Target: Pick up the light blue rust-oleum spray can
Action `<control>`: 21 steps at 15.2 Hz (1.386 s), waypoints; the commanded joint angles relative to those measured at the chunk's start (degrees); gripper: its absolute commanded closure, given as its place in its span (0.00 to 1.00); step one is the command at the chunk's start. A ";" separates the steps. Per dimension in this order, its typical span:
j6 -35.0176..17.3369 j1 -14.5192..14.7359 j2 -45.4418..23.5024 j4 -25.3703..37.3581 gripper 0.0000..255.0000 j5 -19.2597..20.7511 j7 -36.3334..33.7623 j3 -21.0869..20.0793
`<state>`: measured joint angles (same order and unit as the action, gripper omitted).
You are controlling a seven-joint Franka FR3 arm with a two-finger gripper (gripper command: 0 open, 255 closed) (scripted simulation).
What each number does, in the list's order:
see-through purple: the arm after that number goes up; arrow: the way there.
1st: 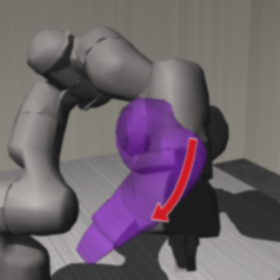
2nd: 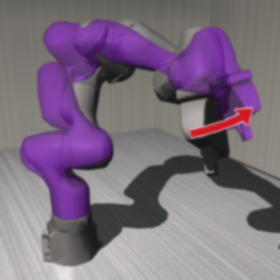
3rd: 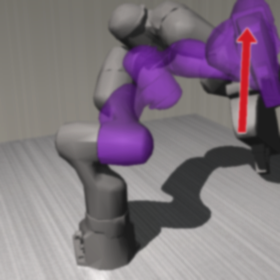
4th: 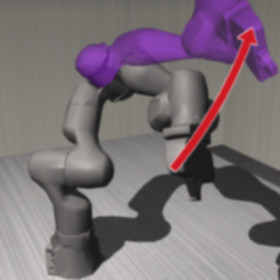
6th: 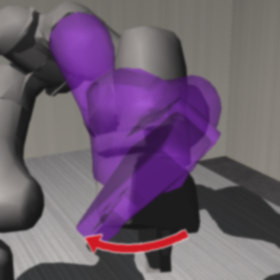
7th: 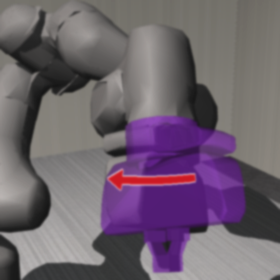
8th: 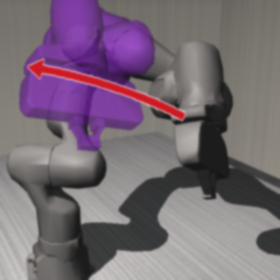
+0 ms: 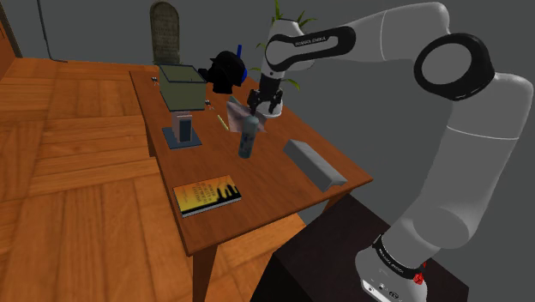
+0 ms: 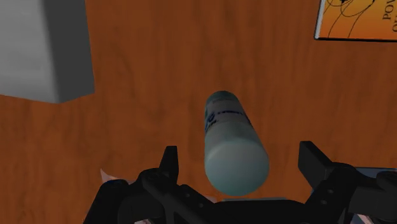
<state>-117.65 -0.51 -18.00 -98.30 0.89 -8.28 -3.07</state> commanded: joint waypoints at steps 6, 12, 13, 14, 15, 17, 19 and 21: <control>-0.45 0.53 -10.63 8.91 0.00 0.77 -0.49 0.18; -3.29 0.55 -12.04 7.47 0.00 0.86 -0.55 0.23; -3.40 0.56 -11.89 7.22 1.00 0.86 -0.57 0.22; -3.41 0.56 -11.87 7.18 1.00 0.86 -0.58 0.22; -3.40 0.54 -11.85 7.18 1.00 0.86 -0.56 0.23; -3.40 0.55 -11.86 7.18 1.00 0.86 -0.57 0.22; -3.43 0.54 -11.83 7.12 1.00 0.85 -0.55 0.23; -3.38 0.54 -11.87 7.21 1.00 0.86 -0.55 0.23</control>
<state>-121.07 0.04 -29.82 -91.08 1.72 -8.83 -2.87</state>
